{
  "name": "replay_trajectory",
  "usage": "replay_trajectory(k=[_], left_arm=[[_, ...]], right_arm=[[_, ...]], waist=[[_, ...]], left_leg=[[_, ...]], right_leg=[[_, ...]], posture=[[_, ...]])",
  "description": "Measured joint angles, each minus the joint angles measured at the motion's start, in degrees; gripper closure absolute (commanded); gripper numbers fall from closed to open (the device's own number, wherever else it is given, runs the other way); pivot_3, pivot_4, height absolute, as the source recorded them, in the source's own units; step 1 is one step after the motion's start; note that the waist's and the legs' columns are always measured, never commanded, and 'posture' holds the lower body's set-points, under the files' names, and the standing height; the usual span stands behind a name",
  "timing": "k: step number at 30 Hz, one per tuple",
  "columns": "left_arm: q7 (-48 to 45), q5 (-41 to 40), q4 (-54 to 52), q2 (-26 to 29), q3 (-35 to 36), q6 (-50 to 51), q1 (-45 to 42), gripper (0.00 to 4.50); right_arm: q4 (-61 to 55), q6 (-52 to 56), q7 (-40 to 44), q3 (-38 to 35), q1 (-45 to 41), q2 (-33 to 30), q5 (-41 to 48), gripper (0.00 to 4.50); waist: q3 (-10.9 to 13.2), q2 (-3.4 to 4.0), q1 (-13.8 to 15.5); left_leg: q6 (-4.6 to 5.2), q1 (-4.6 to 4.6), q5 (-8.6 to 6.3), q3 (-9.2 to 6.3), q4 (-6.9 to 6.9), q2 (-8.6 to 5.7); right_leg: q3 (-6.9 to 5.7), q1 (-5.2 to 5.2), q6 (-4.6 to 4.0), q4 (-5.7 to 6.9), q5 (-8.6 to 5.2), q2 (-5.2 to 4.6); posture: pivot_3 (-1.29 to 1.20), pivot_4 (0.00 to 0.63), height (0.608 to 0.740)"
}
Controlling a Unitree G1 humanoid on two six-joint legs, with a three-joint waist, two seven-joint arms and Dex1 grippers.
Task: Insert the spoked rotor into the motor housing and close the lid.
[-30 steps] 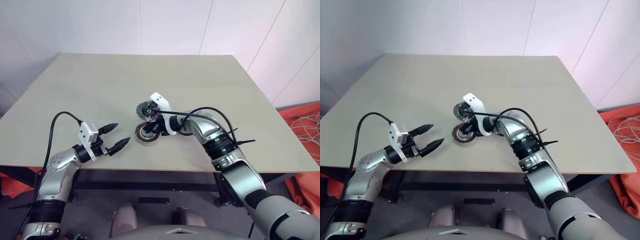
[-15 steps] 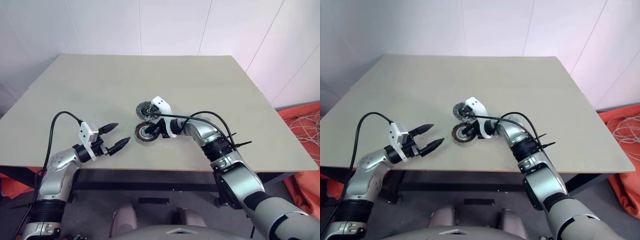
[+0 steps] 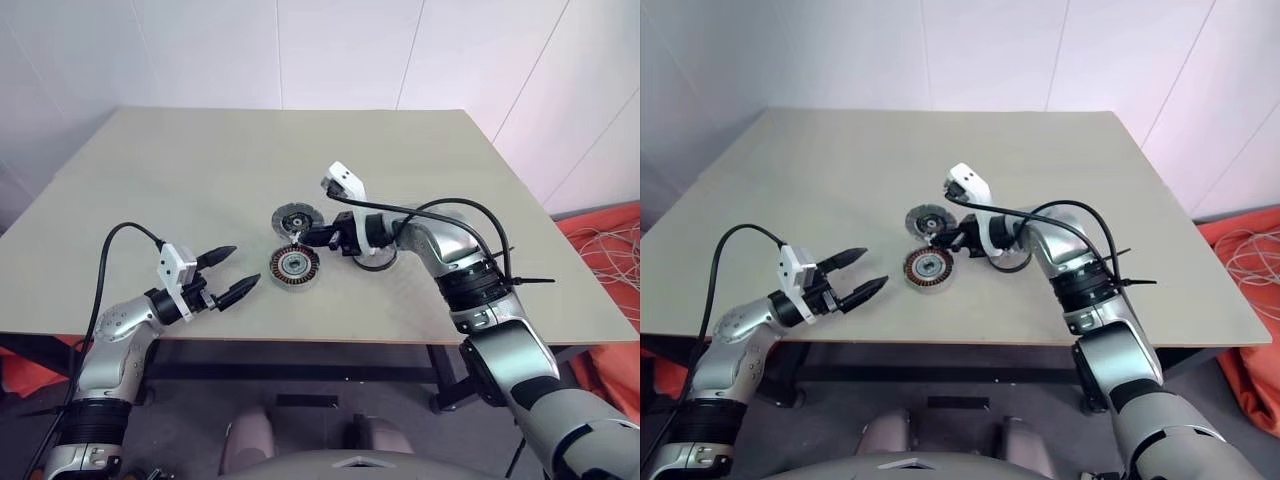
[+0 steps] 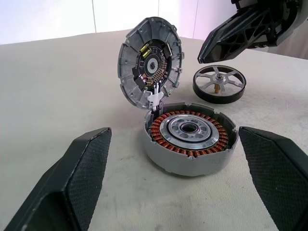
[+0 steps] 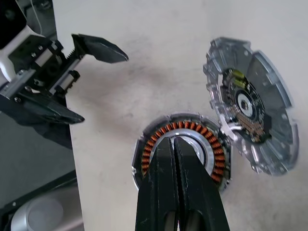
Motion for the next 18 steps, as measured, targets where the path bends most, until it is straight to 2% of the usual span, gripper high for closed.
replay_trajectory(k=[18], left_arm=[[0.0,0.1,0.4,0.0,0.0,0.0,-0.1,0.00]], right_arm=[[4.4,-3.6,-5.0,4.0,3.6,5.9,-2.4,4.46]], waist=[[0.0,0.00,-0.1]], left_leg=[[-0.02,-0.02,0.01,-0.01,0.00,0.00]], right_leg=[[0.00,0.00,0.00,-0.01,0.00,-0.01]], posture=[[0.00,0.000,0.740]])
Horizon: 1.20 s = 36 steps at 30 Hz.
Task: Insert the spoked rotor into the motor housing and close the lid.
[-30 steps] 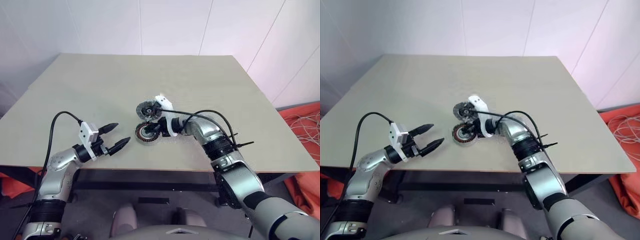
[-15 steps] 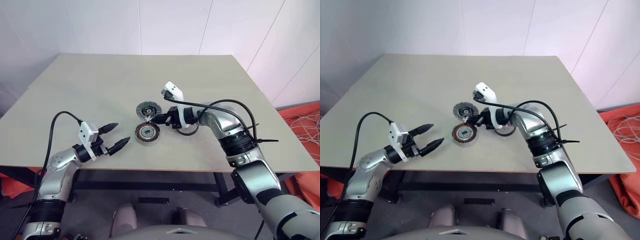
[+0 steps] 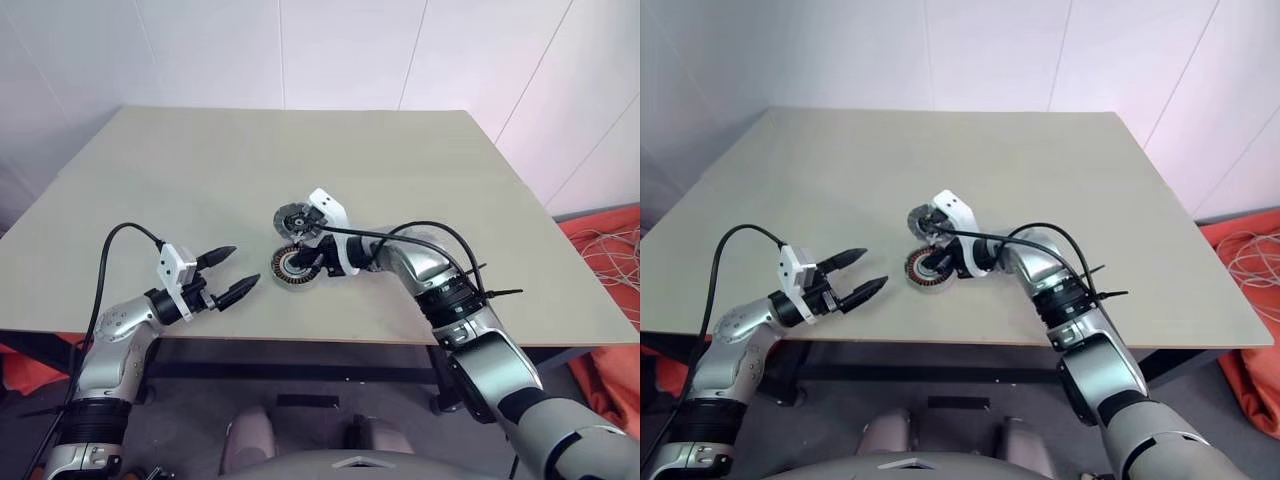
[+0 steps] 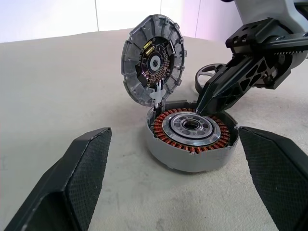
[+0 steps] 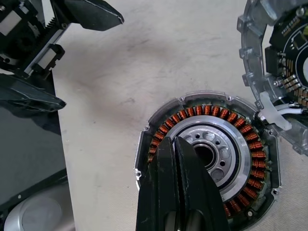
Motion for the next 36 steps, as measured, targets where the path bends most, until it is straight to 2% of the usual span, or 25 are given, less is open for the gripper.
replay_trajectory(k=[18,25,29,36], left_arm=[[0.0,0.0,0.1,0.0,0.0,0.0,-0.1,0.00],[0.0,0.1,0.1,0.0,0.0,0.0,-0.1,0.00],[0.0,0.1,0.2,0.0,0.0,-0.1,-0.2,0.00],[0.0,0.2,0.5,-0.1,-0.1,-0.1,-1.1,0.00]], right_arm=[[6.2,-6.6,-0.1,1.0,0.2,0.2,-2.9,4.46],[6.2,-3.0,-0.2,-3.6,-0.1,0.9,-0.1,4.46],[3.7,-1.5,-0.5,-6.9,-3.5,0.7,1.7,4.46],[2.8,-1.5,-0.8,-4.5,-2.9,2.3,1.3,4.46]], waist=[[0.0,-0.01,-0.1],[0.0,0.01,-0.1],[0.0,0.01,-0.1],[0.0,0.00,-0.1]], left_leg=[[0.07,0.11,-0.04,0.00,0.00,0.00],[0.07,0.03,-0.04,0.00,0.00,0.00],[0.04,0.00,-0.02,0.01,-0.02,0.01],[0.01,0.00,0.00,0.00,-0.02,0.01]], right_leg=[[0.00,0.10,0.00,0.00,0.00,0.00],[0.00,0.03,0.00,0.01,0.00,0.00],[-0.01,-0.02,-0.01,0.01,0.00,0.01],[-0.01,0.00,-0.01,-0.01,0.00,0.01]], posture=[[0.00,0.000,0.740],[0.00,0.000,0.740],[0.00,0.000,0.740],[0.00,0.000,0.740]])
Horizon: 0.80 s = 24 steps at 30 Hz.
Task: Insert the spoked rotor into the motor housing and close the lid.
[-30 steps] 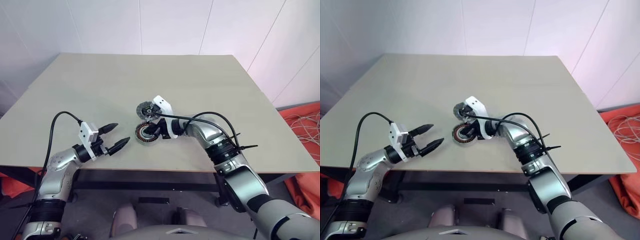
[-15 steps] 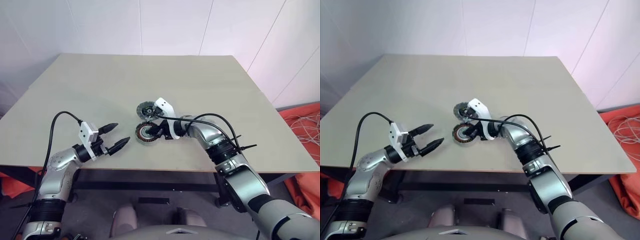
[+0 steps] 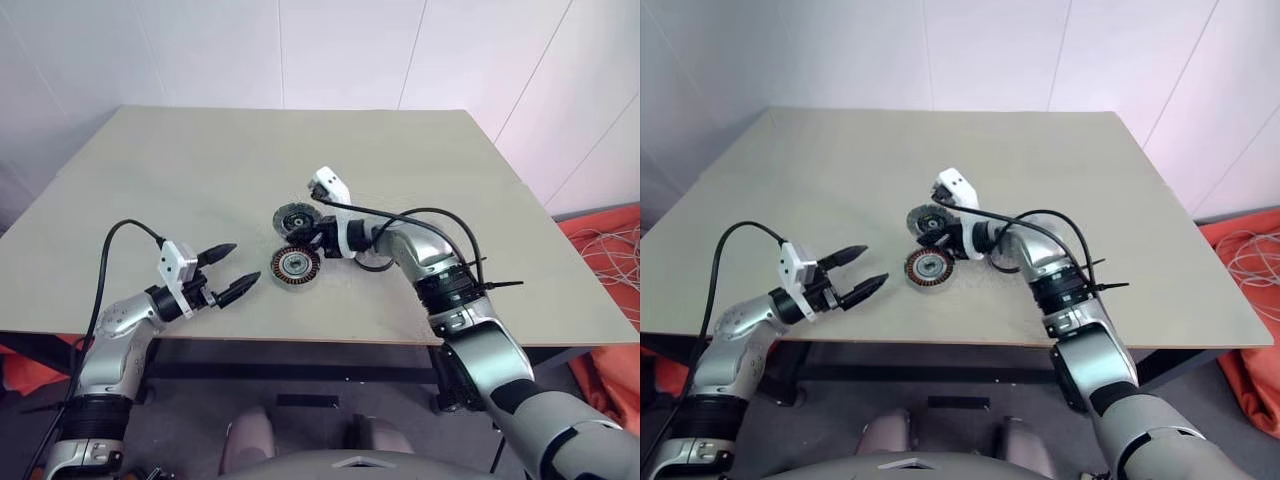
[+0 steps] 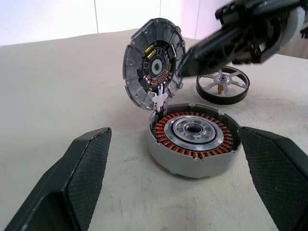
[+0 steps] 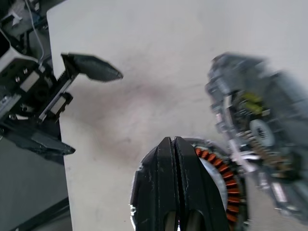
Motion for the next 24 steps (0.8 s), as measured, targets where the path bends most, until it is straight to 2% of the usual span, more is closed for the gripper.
replay_trajectory(k=[6,12,20,24], left_arm=[[0.1,0.0,0.0,0.0,0.0,-0.2,0.1,0.00],[0.1,0.0,0.0,0.0,0.0,-0.2,0.3,0.00],[0.1,0.0,0.0,0.0,0.0,-0.2,0.4,0.00],[0.0,0.0,0.0,0.0,0.0,-0.2,0.4,0.00]], right_arm=[[3.6,-2.4,0.8,4.3,2.8,-0.2,-2.8,4.46],[7.3,-7.5,1.3,4.4,2.7,0.5,-3.7,4.46],[7.2,-4.4,1.3,2.5,2.1,0.8,-2.8,4.46],[2.0,-1.1,2.5,0.2,2.1,-1.3,-0.3,4.46]], waist=[[0.0,0.00,0.0],[0.0,0.02,-0.2],[0.0,0.03,-0.1],[0.0,0.03,0.1]], left_leg=[[-0.01,0.01,0.00,0.00,0.01,0.00],[0.08,0.19,-0.05,0.00,0.00,0.00],[0.08,0.14,-0.05,-0.01,0.01,0.00],[0.04,-0.02,-0.02,-0.01,0.01,-0.01]], right_leg=[[0.00,0.01,0.00,0.00,0.00,-0.01],[0.01,0.14,0.01,0.03,0.00,-0.01],[0.00,0.12,0.01,0.03,0.00,-0.01],[0.00,0.02,0.00,0.00,0.00,-0.01]], posture=[[0.00,0.000,0.740],[0.00,0.000,0.740],[0.00,0.000,0.740],[0.00,0.000,0.740]])
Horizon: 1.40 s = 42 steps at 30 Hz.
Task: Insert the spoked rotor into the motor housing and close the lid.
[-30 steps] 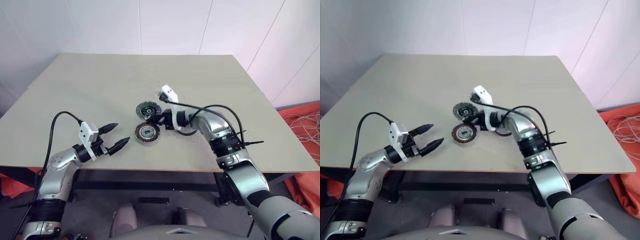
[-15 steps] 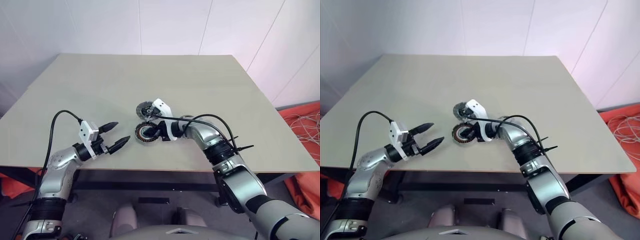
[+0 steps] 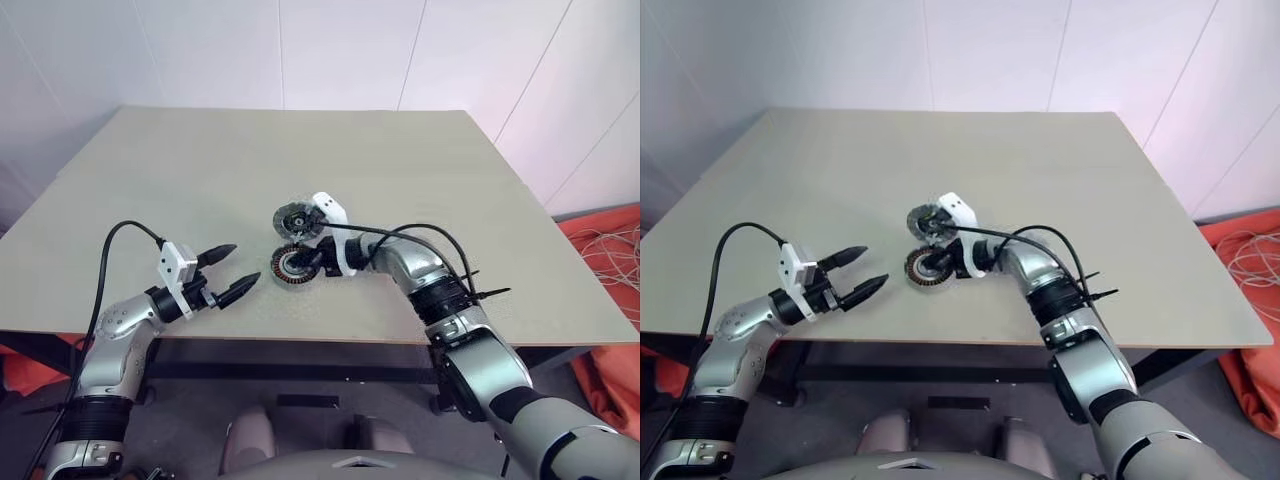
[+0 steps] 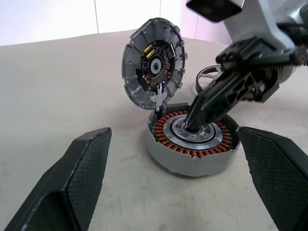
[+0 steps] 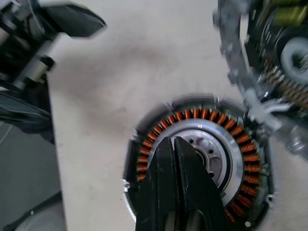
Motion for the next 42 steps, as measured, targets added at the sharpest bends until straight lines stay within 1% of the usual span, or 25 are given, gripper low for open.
replay_trajectory(k=[2,8,13,14,15,17,18,19,22,24,26,27,32,37,42], left_arm=[[0.0,0.1,0.0,0.2,0.0,0.0,0.0,0.00],[-0.1,0.1,0.1,0.9,0.1,-0.1,-0.2,0.00],[-0.4,0.1,0.4,1.2,0.2,-0.1,-0.7,0.00],[-0.5,0.1,0.5,1.3,0.2,-0.1,-0.8,0.00],[-0.6,0.1,0.6,1.4,0.2,-0.1,-0.8,0.00],[-0.6,0.1,0.9,1.7,0.2,-0.1,-0.9,0.00],[-0.6,0.1,1.1,1.8,0.2,-0.1,-0.9,0.00],[-0.7,0.1,1.1,1.8,0.2,-0.1,-1.0,0.00],[-0.8,0.1,1.3,1.9,0.2,-0.1,-1.1,0.00],[-0.9,0.1,1.3,1.9,0.2,-0.1,-1.1,0.00],[-1.1,0.1,1.3,1.9,0.2,-0.1,-1.1,0.00],[-1.2,0.1,1.3,1.9,0.2,-0.1,-1.1,0.00],[-1.3,0.1,1.4,1.9,0.2,-0.1,-1.2,0.00],[-1.3,0.1,1.8,1.9,0.2,-0.1,-1.5,0.00],[-1.5,0.1,2.1,1.9,0.1,-0.1,-2.0,0.00]], right_arm=[[-4.4,0.9,2.6,-0.3,-0.1,-4.3,1.2,4.46],[-12.1,4.4,7.9,-0.3,1.0,-16.3,1.8,4.46],[-15.5,9.4,8.4,-3.2,3.9,-21.0,4.9,4.46],[-15.7,11.0,8.3,-5.0,4.2,-22.0,6.2,4.09],[-15.7,12.4,7.9,-7.2,4.2,-23.1,7.2,3.93],[-15.7,13.7,7.3,-9.8,4.2,-24.2,8.2,3.32],[-15.3,14.4,7.0,-11.3,4.2,-25.0,8.7,2.92],[-14.2,15.0,6.7,-12.5,4.2,-25.4,9.4,2.63],[-6.4,16.6,3.9,-18.1,3.5,-26.4,10.3,1.53],[-1.4,17.8,2.4,-20.6,3.3,-27.0,10.4,0.82],[2.1,19.5,2.0,-22.3,3.5,-27.4,10.8,0.17],[3.0,20.4,2.0,-22.9,4.0,-27.4,11.2,0.03],[7.7,24.2,-1.4,-27.0,5.1,-25.5,12.8,0.03],[7.8,25.0,-2.8,-27.1,7.2,-22.6,13.2,0.03],[7.8,25.3,-3.8,-26.9,7.2,-19.7,13.7,0.03]], waist=[[0.0,0.00,0.3],[0.0,-0.01,0.5],[0.0,0.00,0.7],[0.0,0.01,0.8],[0.0,0.00,1.0],[0.0,0.00,1.3],[0.0,0.00,1.4],[0.0,0.00,1.4],[0.0,0.00,1.5],[0.0,0.00,1.5],[0.0,0.02,1.5],[0.0,0.02,1.5],[0.0,0.08,1.3],[0.0,0.11,1.5],[0.0,0.13,1.4]], left_leg=[[0.01,0.00,0.00,0.00,0.00,-0.01],[0.03,0.05,-0.01,0.01,0.00,0.01],[0.04,0.07,-0.02,0.02,0.02,0.00],[0.04,0.07,-0.02,0.02,0.03,0.00],[0.04,0.07,-0.02,0.03,0.04,0.00],[0.04,0.09,-0.02,0.04,0.05,0.00],[0.04,0.08,-0.02,0.05,0.05,0.00],[0.04,0.08,-0.02,0.05,0.05,-0.01],[0.03,0.08,-0.01,0.09,0.11,-0.04],[0.03,0.08,-0.01,0.09,0.12,-0.04],[0.02,0.07,0.00,0.10,0.11,-0.04],[0.02,0.07,0.00,0.10,0.10,-0.04],[0.03,0.08,0.00,0.10,0.10,-0.03],[0.04,0.07,-0.01,0.10,0.11,-0.05],[0.02,0.07,0.01,0.10,0.11,-0.04]], right_leg=[[-0.01,0.04,0.00,-0.06,0.00,0.00],[-0.01,0.06,0.01,-0.06,-0.01,0.00],[0.01,0.05,0.01,-0.04,-0.01,0.00],[0.01,0.06,0.01,-0.04,-0.01,0.00],[0.01,0.06,0.01,-0.04,0.00,0.00],[0.01,0.07,0.01,-0.03,0.00,0.00],[0.01,0.07,0.00,-0.03,0.00,0.00],[0.01,0.08,0.00,-0.04,0.00,0.00],[0.00,0.11,0.00,-0.02,0.00,-0.04],[-0.02,0.12,0.00,-0.02,0.00,-0.04],[-0.02,0.10,0.00,-0.02,0.00,-0.04],[-0.02,0.11,-0.01,-0.02,0.00,-0.03],[-0.02,0.09,-0.01,-0.02,0.00,-0.02],[-0.03,0.10,-0.01,-0.01,0.00,-0.05],[-0.05,0.10,-0.01,0.00,0.00,-0.06]], posture=[[0.00,0.000,0.740],[0.00,0.000,0.740],[0.00,0.000,0.740],[0.00,0.000,0.740],[0.00,0.000,0.740],[0.00,0.000,0.740],[0.00,0.000,0.740],[0.00,0.000,0.740],[0.00,0.000,0.740],[0.00,0.000,0.740],[0.00,0.000,0.740],[0.00,0.000,0.740],[0.00,0.000,0.740],[0.00,0.000,0.740],[0.00,0.000,0.740]])
